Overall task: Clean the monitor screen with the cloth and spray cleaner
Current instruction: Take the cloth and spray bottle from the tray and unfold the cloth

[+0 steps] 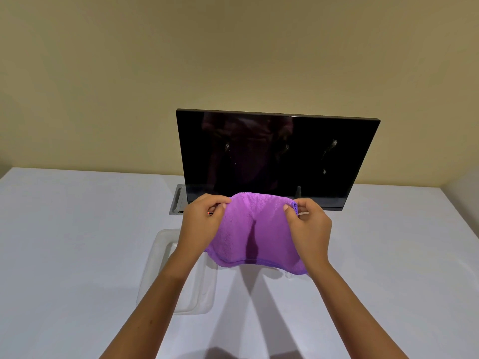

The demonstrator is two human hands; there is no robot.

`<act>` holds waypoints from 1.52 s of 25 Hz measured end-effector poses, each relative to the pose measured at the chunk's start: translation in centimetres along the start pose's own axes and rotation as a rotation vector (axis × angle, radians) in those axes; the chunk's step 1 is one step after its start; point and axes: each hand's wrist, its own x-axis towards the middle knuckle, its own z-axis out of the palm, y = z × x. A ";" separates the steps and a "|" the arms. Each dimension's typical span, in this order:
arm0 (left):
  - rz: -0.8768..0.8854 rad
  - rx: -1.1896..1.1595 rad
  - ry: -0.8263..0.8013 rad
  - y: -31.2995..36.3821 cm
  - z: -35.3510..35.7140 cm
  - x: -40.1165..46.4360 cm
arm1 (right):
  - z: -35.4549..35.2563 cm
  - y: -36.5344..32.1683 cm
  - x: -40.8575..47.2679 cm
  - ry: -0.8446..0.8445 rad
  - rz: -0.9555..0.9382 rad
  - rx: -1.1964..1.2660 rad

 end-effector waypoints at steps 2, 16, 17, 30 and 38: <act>-0.016 0.013 -0.041 0.0 0.6 0.1 | 0.6 -0.2 -0.3 -0.017 0.000 0.024; -0.197 -0.360 -0.141 1.7 2.2 -0.6 | 2.7 -1.4 -1.9 -0.311 -0.075 0.107; -0.200 -0.373 -0.147 1.9 2.6 -0.9 | 2.9 -1.5 -2.2 -0.329 -0.071 0.141; -0.312 -0.458 -0.097 -1.1 2.0 -1.1 | 1.0 -2.9 -0.8 -0.553 -0.116 0.253; -0.438 -0.766 -0.358 -6.0 -0.2 -0.7 | -0.6 -2.7 0.8 -0.581 0.057 0.468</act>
